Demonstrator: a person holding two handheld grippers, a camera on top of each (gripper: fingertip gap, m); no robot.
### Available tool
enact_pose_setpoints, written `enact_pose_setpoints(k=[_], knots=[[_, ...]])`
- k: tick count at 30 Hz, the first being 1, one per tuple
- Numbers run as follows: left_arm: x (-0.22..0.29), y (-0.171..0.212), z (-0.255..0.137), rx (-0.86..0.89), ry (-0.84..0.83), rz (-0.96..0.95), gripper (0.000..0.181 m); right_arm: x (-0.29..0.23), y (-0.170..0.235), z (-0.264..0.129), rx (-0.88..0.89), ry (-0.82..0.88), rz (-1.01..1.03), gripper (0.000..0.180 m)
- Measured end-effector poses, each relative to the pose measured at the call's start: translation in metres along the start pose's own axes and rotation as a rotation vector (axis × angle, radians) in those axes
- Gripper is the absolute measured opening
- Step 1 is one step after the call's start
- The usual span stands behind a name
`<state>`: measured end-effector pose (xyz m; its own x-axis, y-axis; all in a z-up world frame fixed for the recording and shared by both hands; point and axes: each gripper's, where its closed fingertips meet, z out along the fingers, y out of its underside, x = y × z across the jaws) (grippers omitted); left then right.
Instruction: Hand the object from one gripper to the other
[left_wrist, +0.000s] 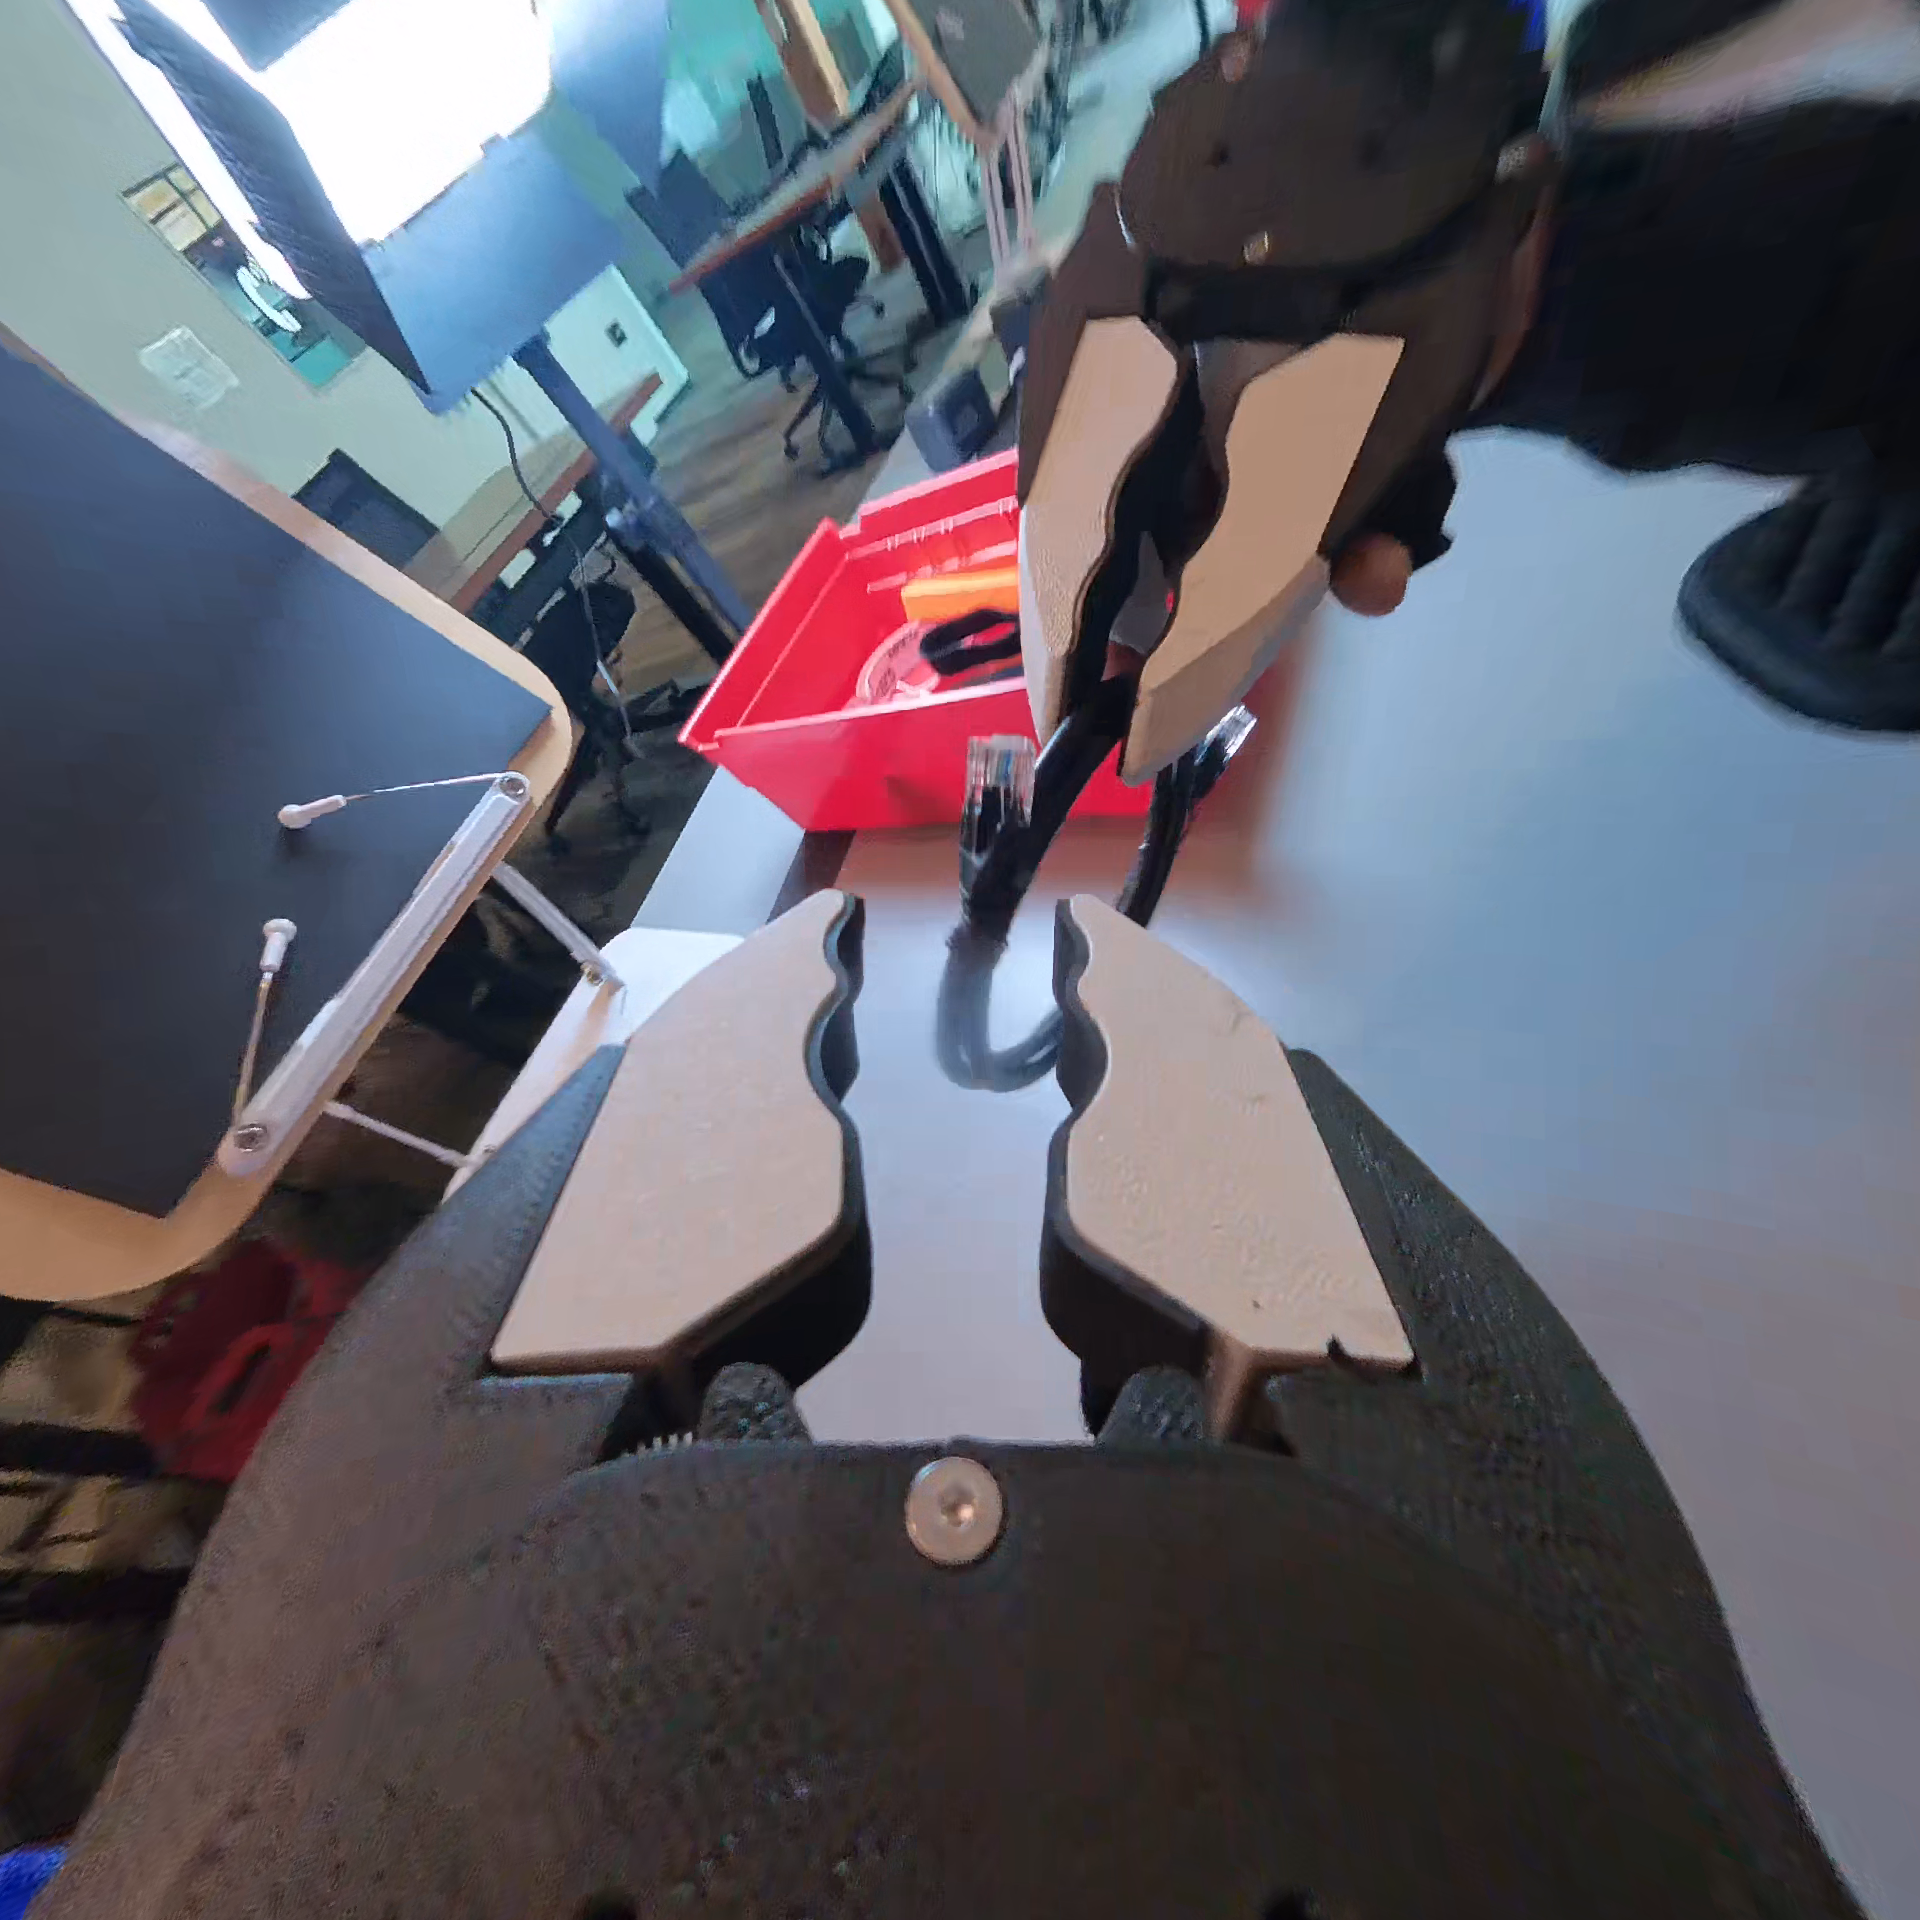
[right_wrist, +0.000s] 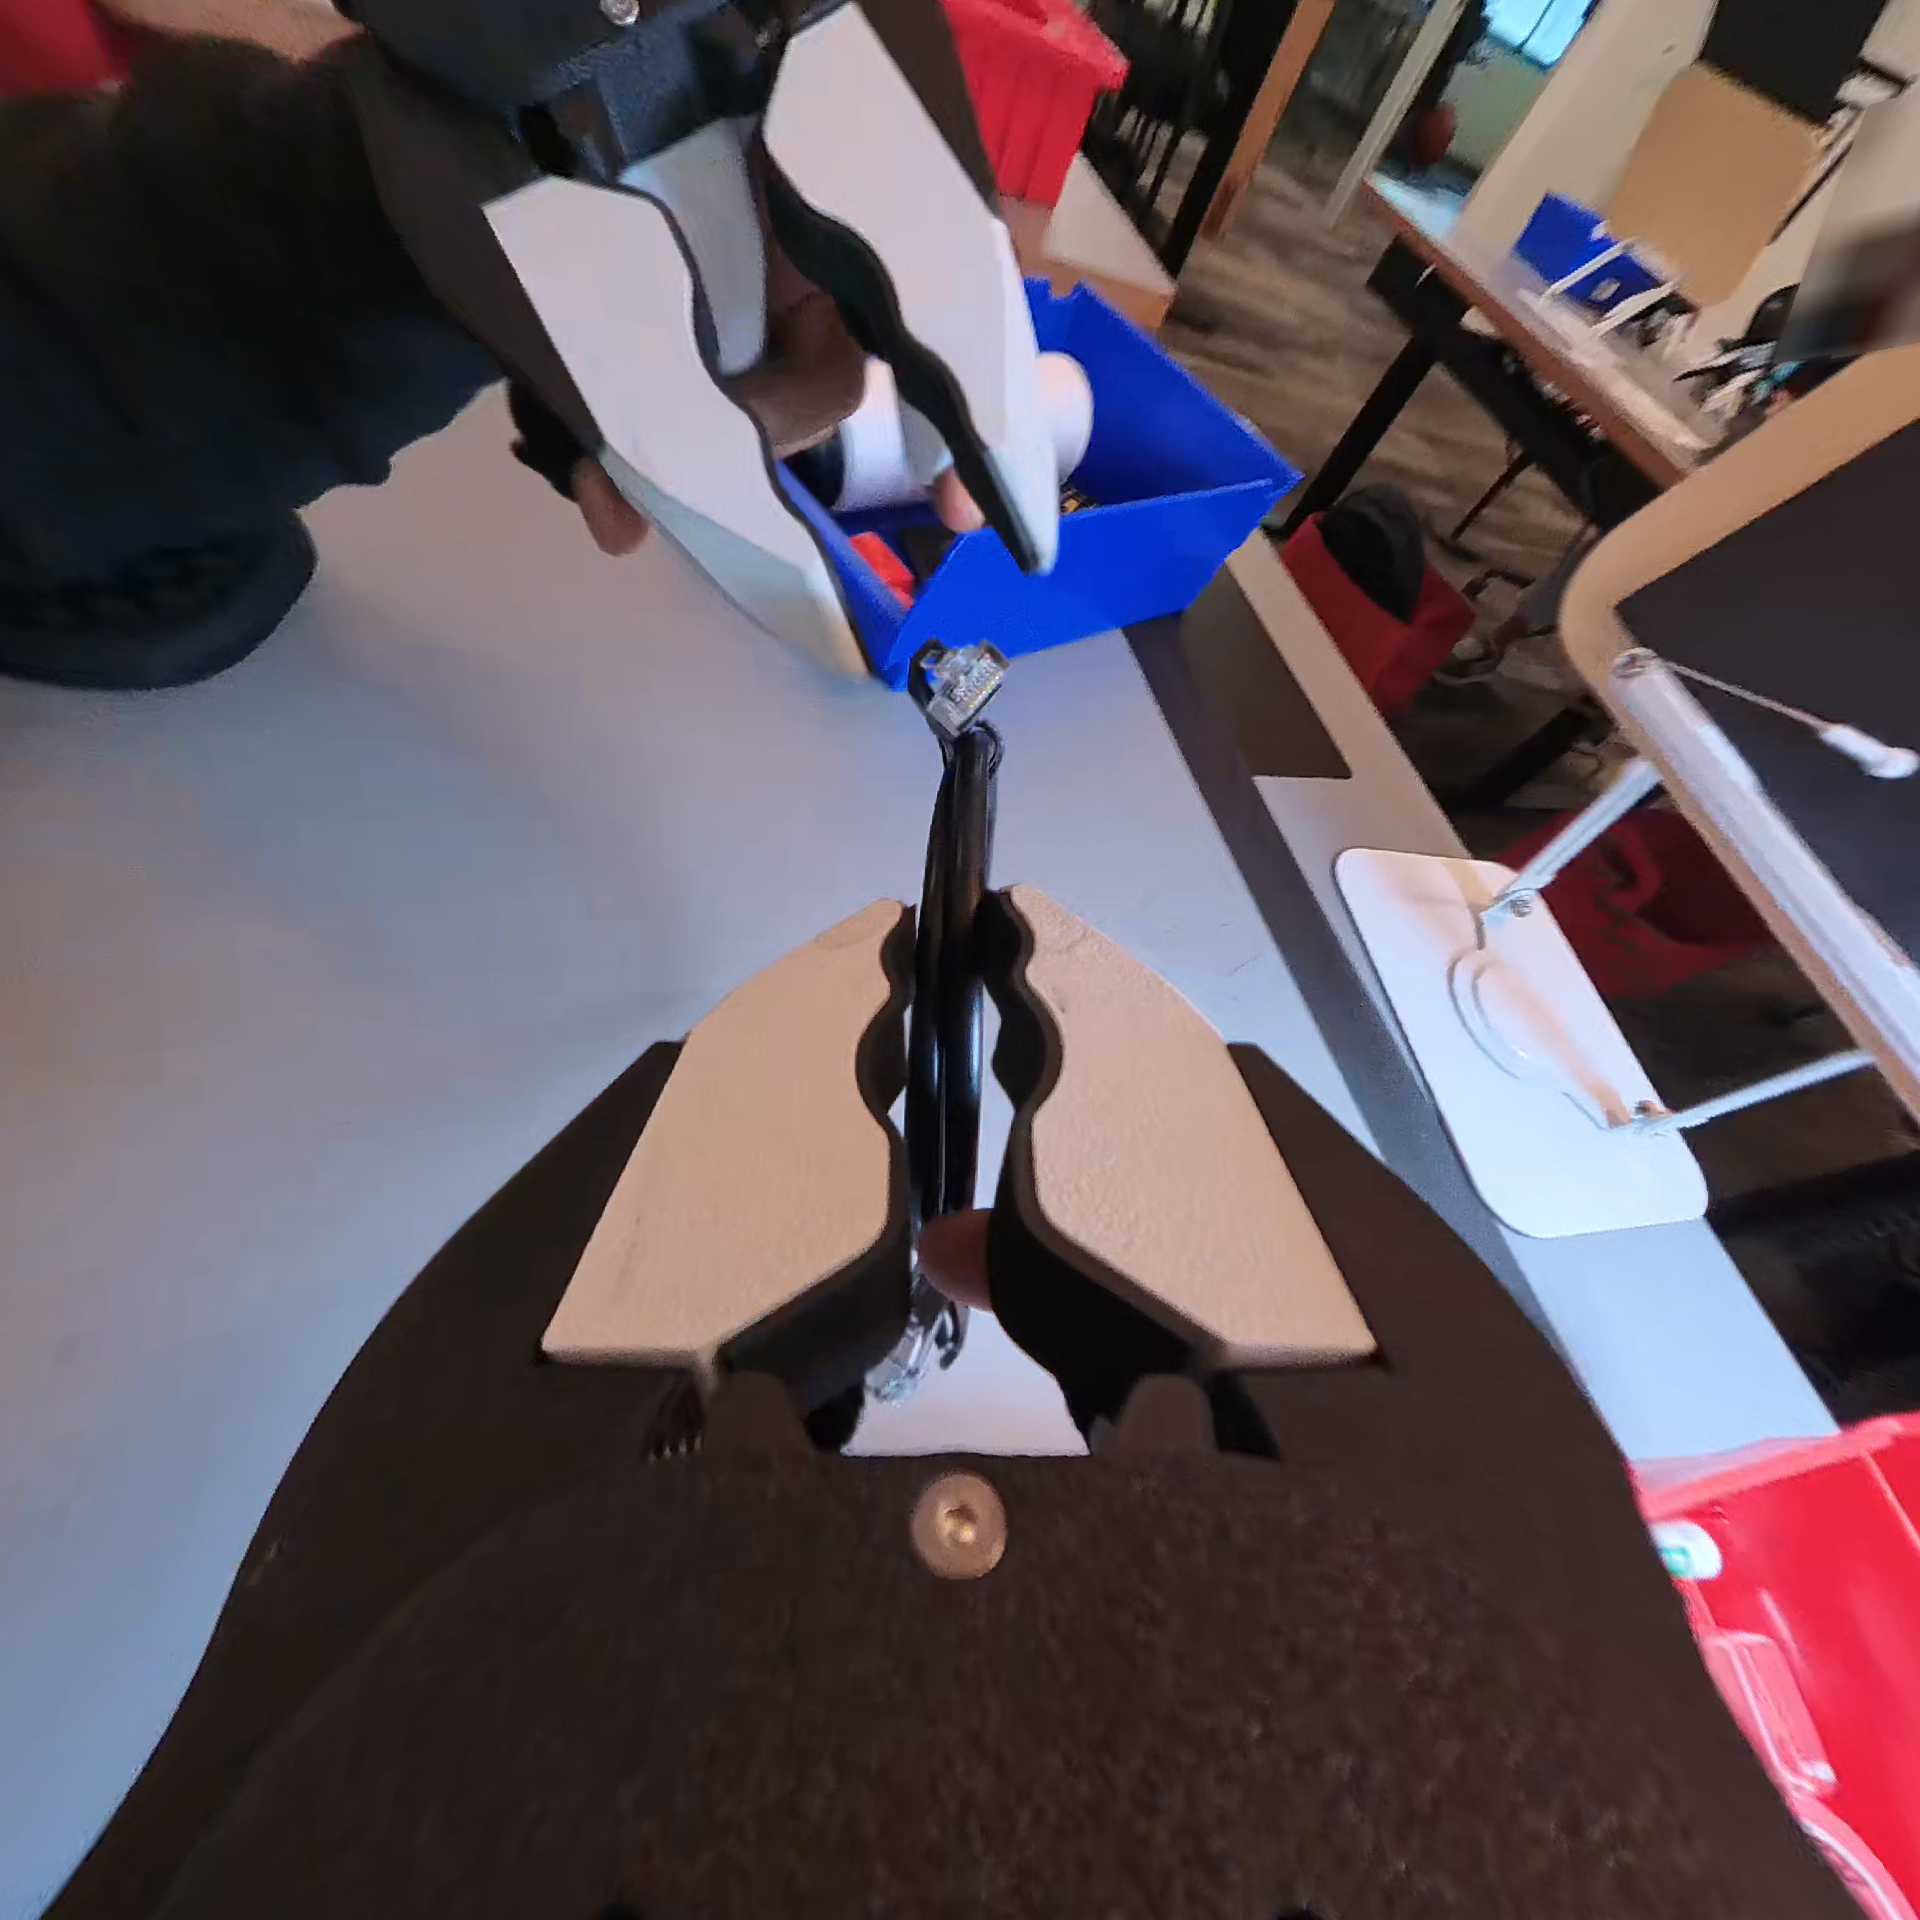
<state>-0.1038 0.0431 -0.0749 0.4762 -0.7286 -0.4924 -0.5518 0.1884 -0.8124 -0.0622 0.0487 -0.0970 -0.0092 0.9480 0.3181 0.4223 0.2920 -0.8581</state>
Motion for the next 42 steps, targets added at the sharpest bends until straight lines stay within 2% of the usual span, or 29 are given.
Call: enact_pose_setpoints(k=[3,4,5,10,13,17,20,21,22,24,29,30,32,35,39,42], knots=[[0.011,0.016,0.013,-0.105,0.005,0.113,0.03,-0.01,0.0,0.007,-0.02,-0.031,-0.026,0.012],[0.014,0.018,0.015,-0.108,0.009,0.13,0.018,-0.011,0.0,0.007,-0.02,-0.027,-0.028,0.012],[0.014,0.017,0.016,-0.097,0.006,0.133,0.014,-0.009,0.0,0.006,-0.023,-0.018,-0.033,0.012],[0.003,0.002,0.006,0.004,-0.002,0.048,0.013,0.005,-0.012,-0.007,0.062,0.046,-0.034,0.015],[-0.013,-0.004,-0.008,0.086,-0.027,-0.032,0.013,0.014,-0.01,-0.02,0.069,0.054,0.003,0.031],[-0.038,-0.014,-0.029,0.232,-0.083,-0.161,0.013,0.019,-0.007,-0.028,0.119,0.02,0.07,0.04],[-0.045,-0.024,-0.038,0.331,-0.095,-0.227,0.013,0.013,-0.014,-0.02,0.182,-0.026,0.11,0.038],[-0.044,-0.027,-0.038,0.354,-0.088,-0.241,0.013,0.013,-0.016,-0.016,0.197,-0.019,0.113,0.033],[-0.043,-0.03,-0.038,0.368,-0.08,-0.251,0.013,0.013,-0.02,-0.013,0.22,-0.003,0.103,0.02],[-0.043,-0.031,-0.037,0.382,-0.081,-0.263,0.013,0.012,-0.025,-0.012,0.251,0.003,0.09,0.014],[-0.033,-0.023,-0.035,0.317,0.014,-0.277,0.014,0.013,-0.024,-0.021,0.227,-0.004,0.073,0.013],[-0.032,-0.024,-0.036,0.303,0.011,-0.258,0.02,0.012,-0.022,-0.022,0.209,-0.004,0.061,0.012],[-0.028,-0.026,-0.037,0.25,-0.013,-0.18,0.03,0.01,-0.014,-0.019,0.149,0.001,0.025,0.012],[-0.016,-0.021,-0.033,0.123,-0.026,-0.042,0.035,0.004,-0.004,-0.01,0.08,-0.016,-0.012,0.012],[0.01,-0.007,-0.014,-0.022,0.034,0.096,0.035,-0.01,0.004,0.005,0.014,-0.056,-0.052,0.012],[0.011,0.001,-0.006,-0.067,0.004,0.169,0.014,-0.013,0.01,0.01,-0.043,-0.045,-0.094,0.012]])
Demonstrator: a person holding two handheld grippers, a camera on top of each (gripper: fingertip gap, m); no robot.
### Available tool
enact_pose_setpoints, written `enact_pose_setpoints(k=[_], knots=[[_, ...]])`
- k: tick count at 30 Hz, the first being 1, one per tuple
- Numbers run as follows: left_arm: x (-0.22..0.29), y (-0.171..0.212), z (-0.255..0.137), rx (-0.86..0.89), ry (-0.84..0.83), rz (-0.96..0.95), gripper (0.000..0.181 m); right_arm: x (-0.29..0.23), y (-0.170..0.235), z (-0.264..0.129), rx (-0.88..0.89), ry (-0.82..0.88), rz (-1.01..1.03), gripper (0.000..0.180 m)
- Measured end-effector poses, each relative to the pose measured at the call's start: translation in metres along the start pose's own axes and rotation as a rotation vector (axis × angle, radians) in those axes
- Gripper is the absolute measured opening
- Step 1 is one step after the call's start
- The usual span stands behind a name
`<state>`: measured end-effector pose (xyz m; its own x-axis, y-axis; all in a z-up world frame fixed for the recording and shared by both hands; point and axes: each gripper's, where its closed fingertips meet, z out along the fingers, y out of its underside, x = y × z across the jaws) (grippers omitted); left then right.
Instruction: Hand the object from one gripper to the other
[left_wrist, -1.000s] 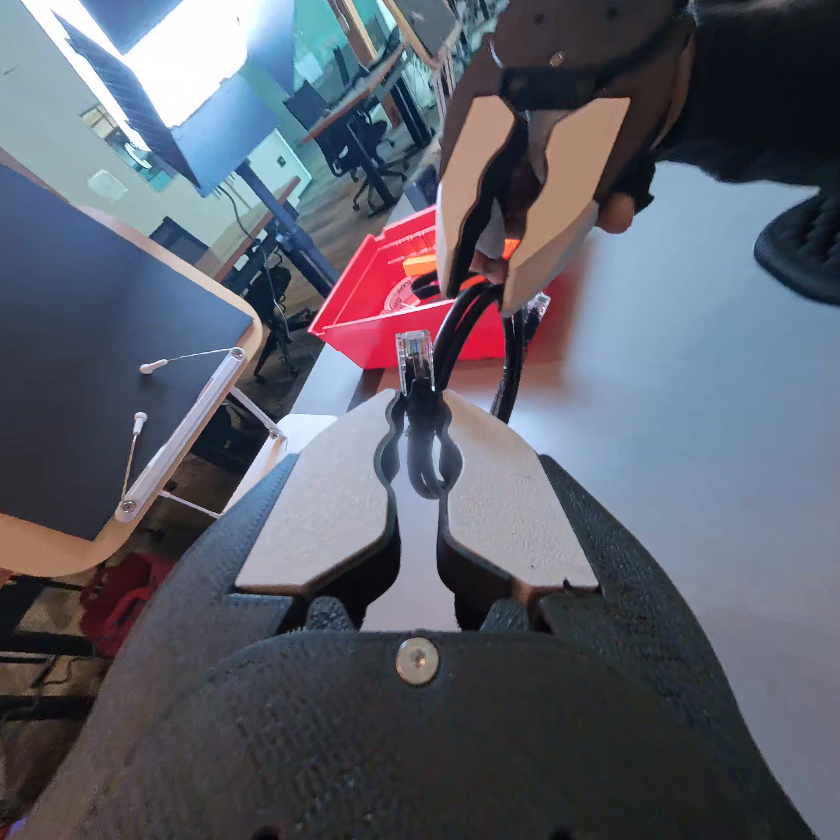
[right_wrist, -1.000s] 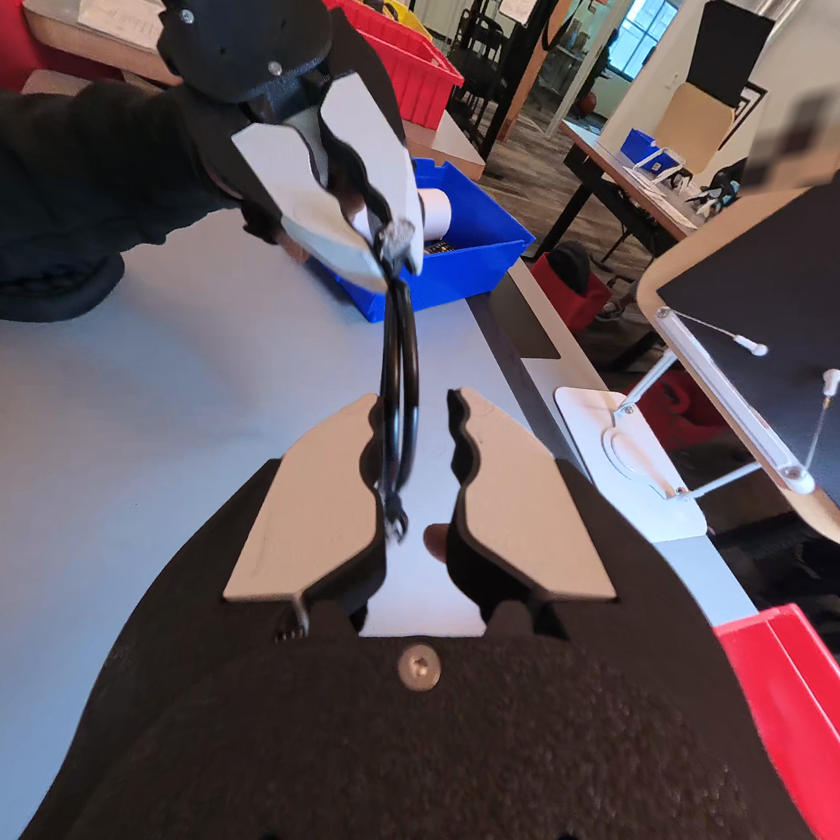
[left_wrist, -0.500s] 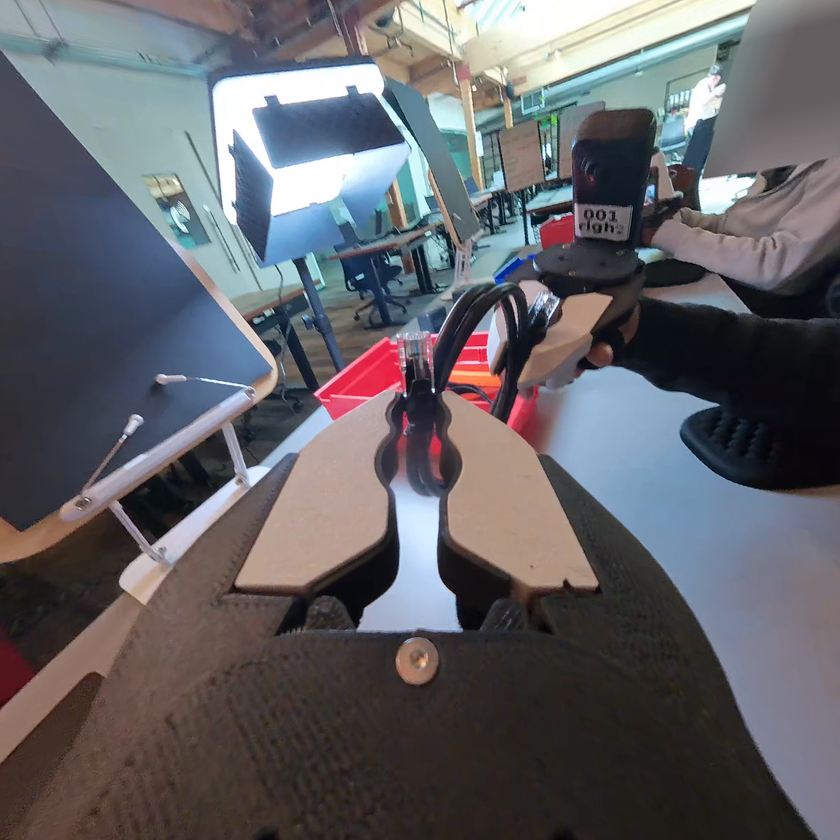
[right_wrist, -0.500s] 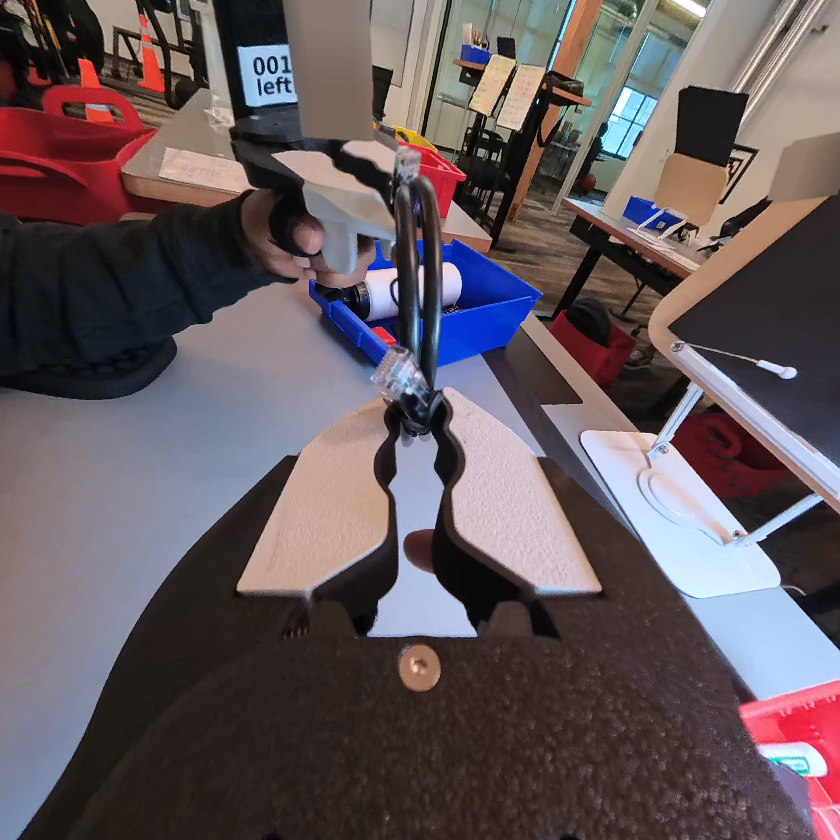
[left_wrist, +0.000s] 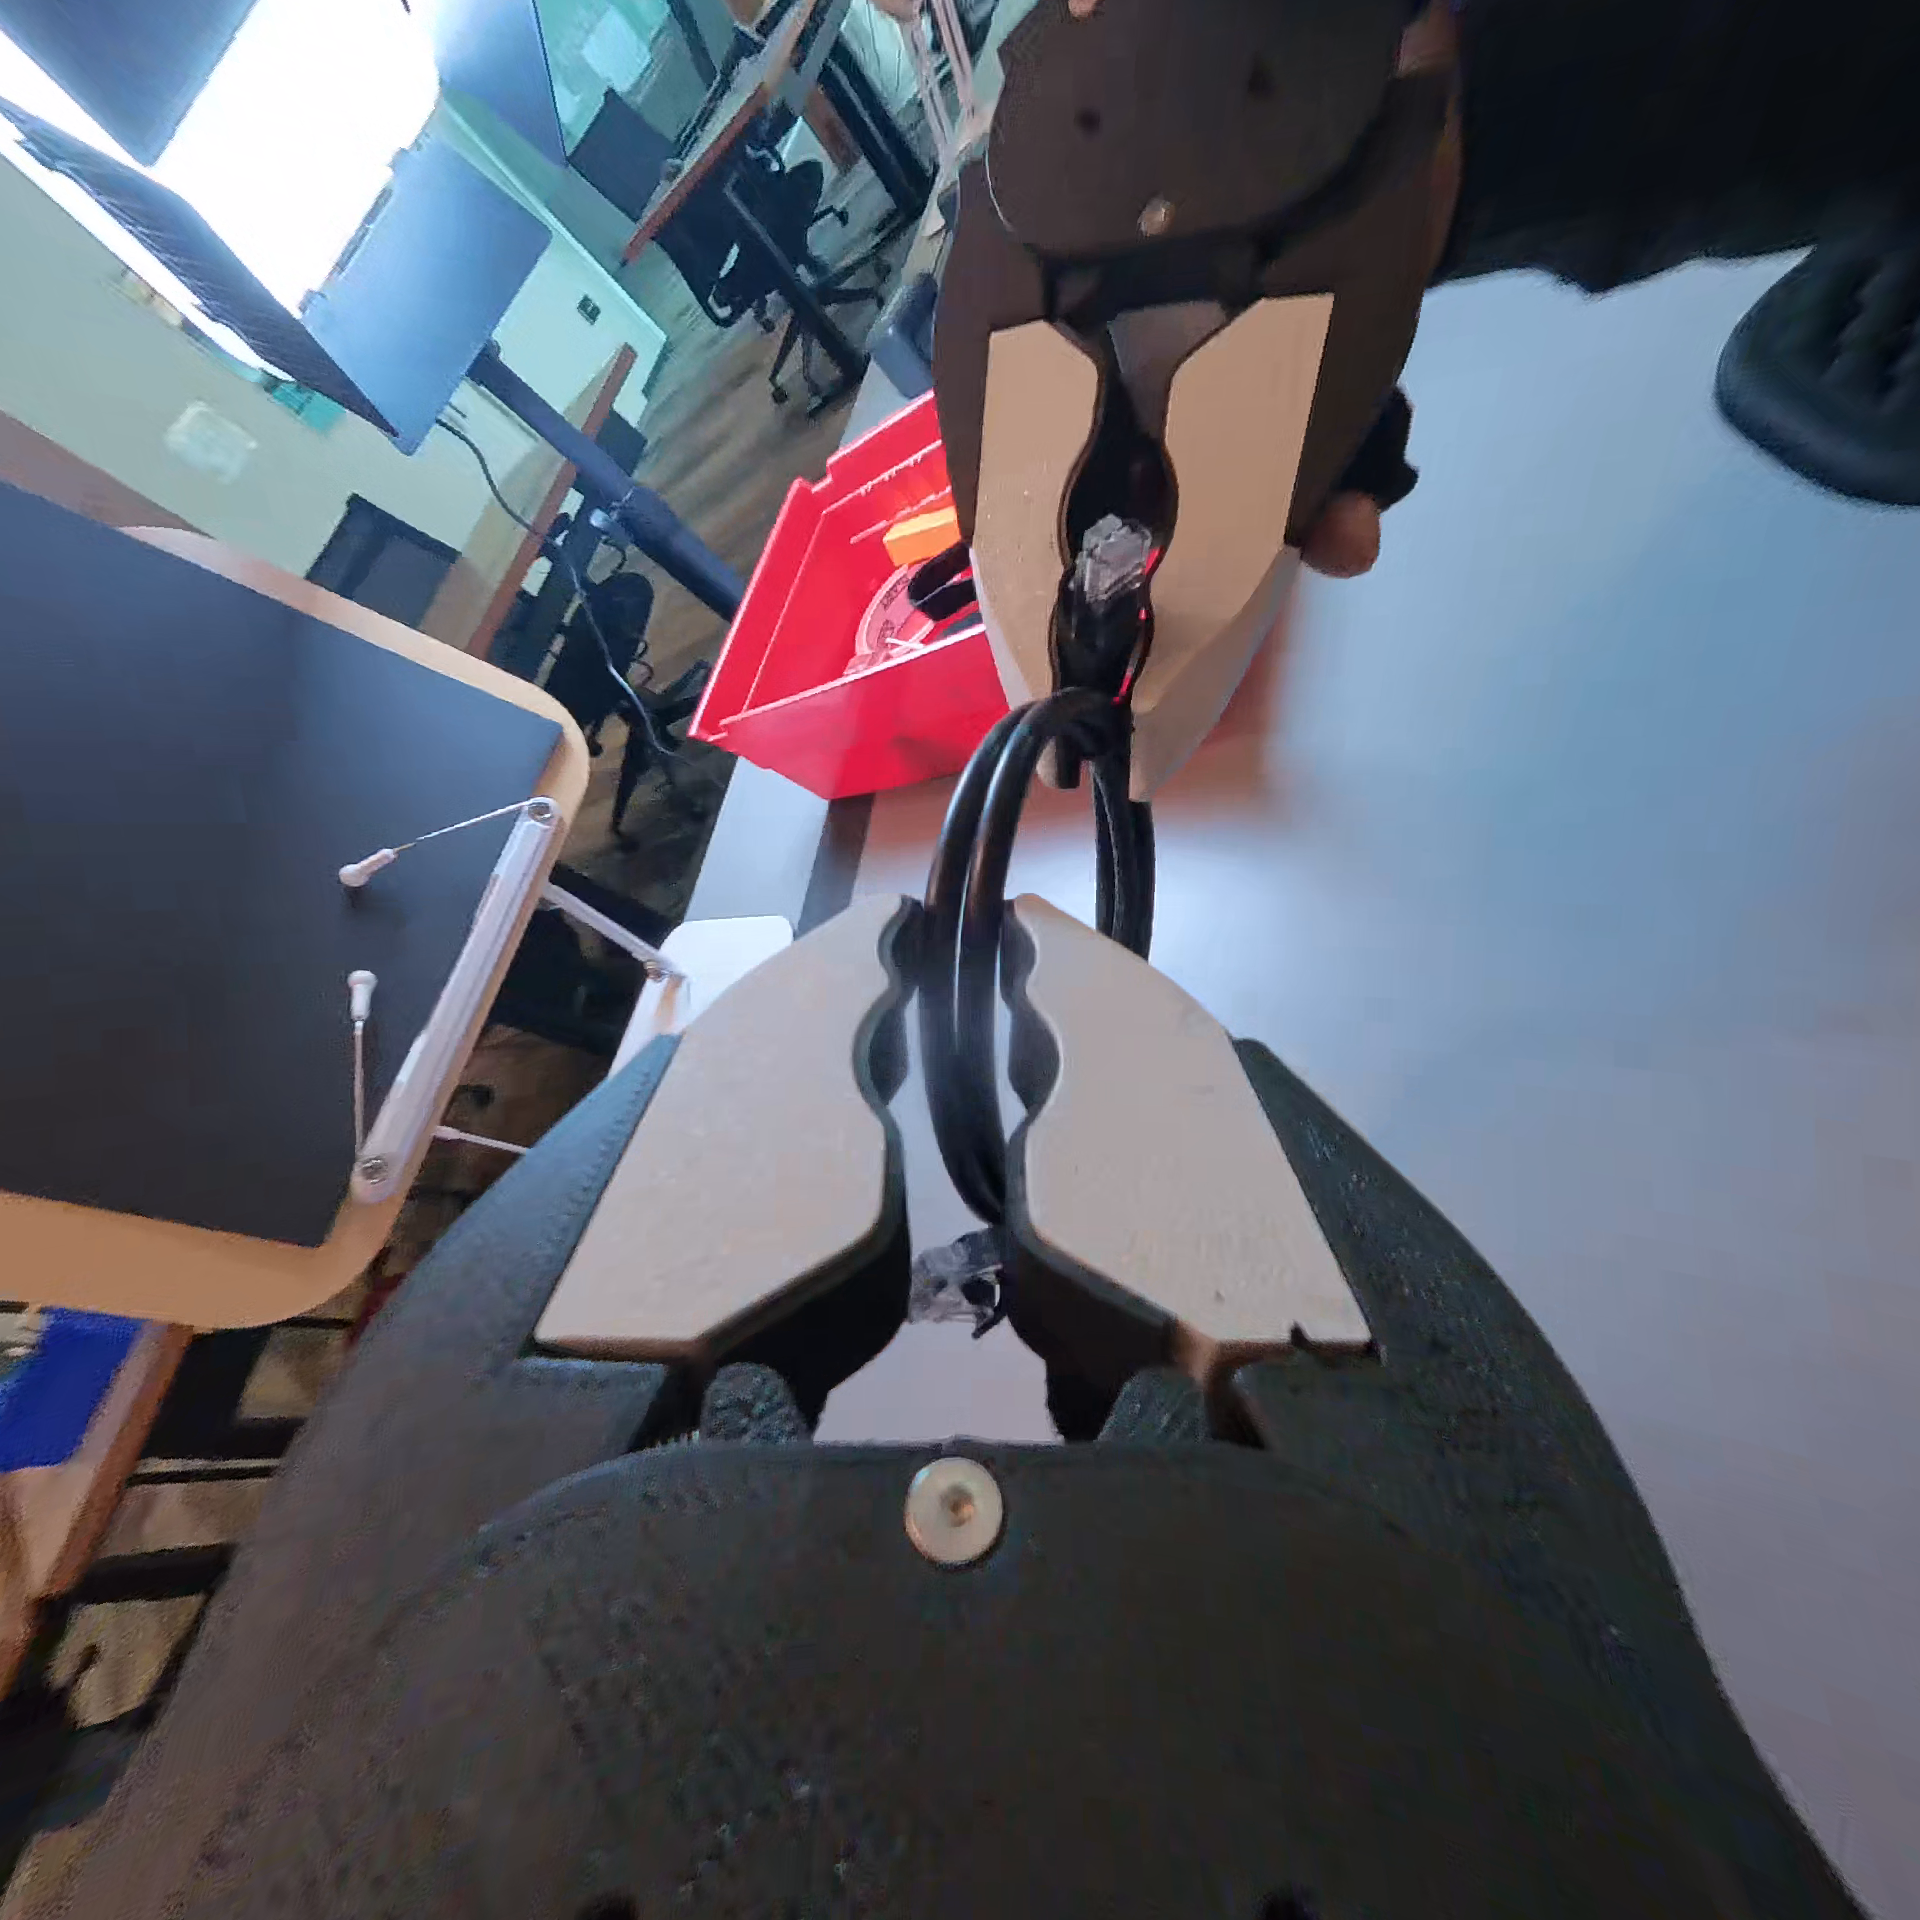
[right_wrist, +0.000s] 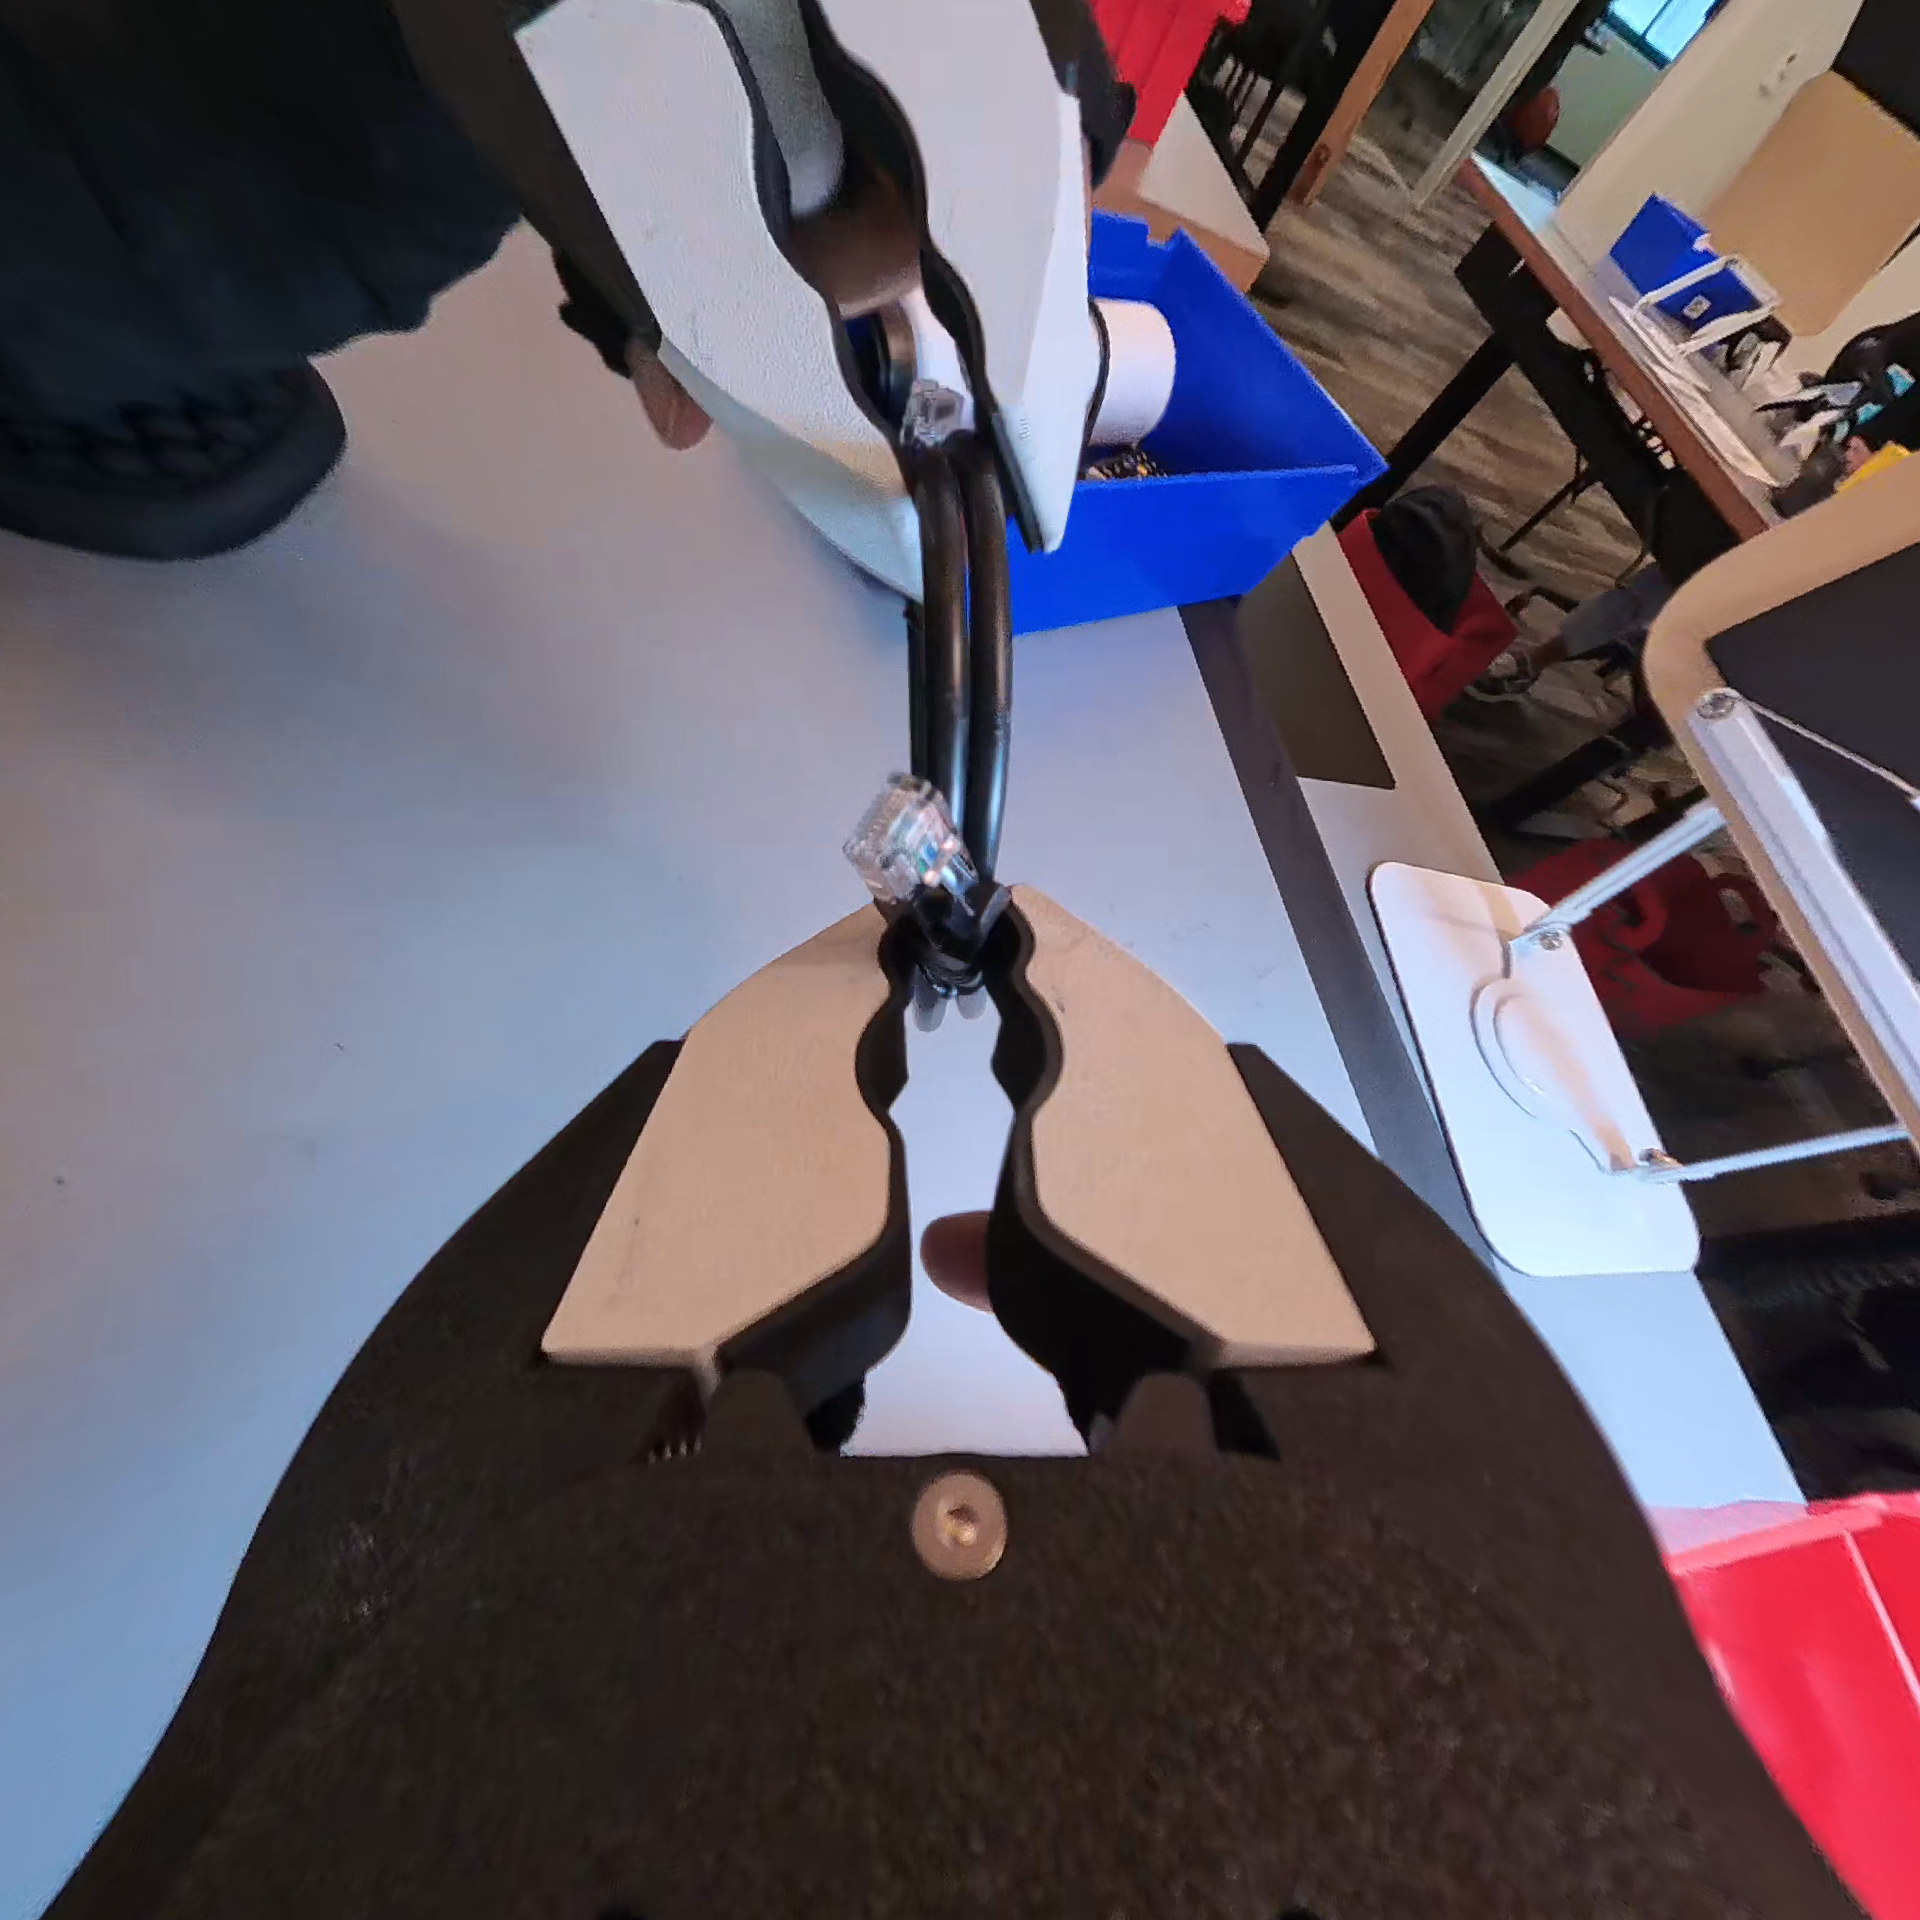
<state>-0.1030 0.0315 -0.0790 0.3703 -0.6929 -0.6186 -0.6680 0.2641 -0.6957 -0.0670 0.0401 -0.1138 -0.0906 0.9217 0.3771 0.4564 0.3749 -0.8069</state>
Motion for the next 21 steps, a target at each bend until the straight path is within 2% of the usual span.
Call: enact_pose_setpoints(k=[4,6,7,8,11,15,18,21], knots=[[-0.005,-0.002,-0.001,0.015,-0.011,-0.022,0.013,0.01,-0.01,-0.007,0.062,0.065,-0.014,0.015],[-0.006,-0.002,-0.003,0.032,0.001,-0.049,0.013,0.013,-0.019,-0.013,0.107,0.097,-0.031,0.03],[-0.006,-0.001,-0.002,0.032,0.002,-0.058,0.013,0.012,-0.025,-0.015,0.126,0.101,-0.036,0.032],[-0.006,0.0,-0.001,0.029,0.004,-0.062,0.013,0.011,-0.03,-0.016,0.148,0.105,-0.041,0.031],[0.0,-0.001,0.004,0.04,0.029,-0.076,0.013,0.008,-0.033,-0.014,0.145,0.11,-0.067,0.014],[0.008,0.006,0.006,-0.007,0.075,-0.086,0.014,0.004,-0.028,-0.011,0.113,0.085,-0.063,0.012],[0.012,-0.001,0.006,-0.011,0.071,-0.064,0.026,0.0,-0.023,-0.003,0.064,0.08,-0.088,0.012],[0.02,-0.002,0.014,-0.033,0.078,-0.031,0.023,-0.006,-0.024,0.003,0.054,0.064,-0.104,0.012]])
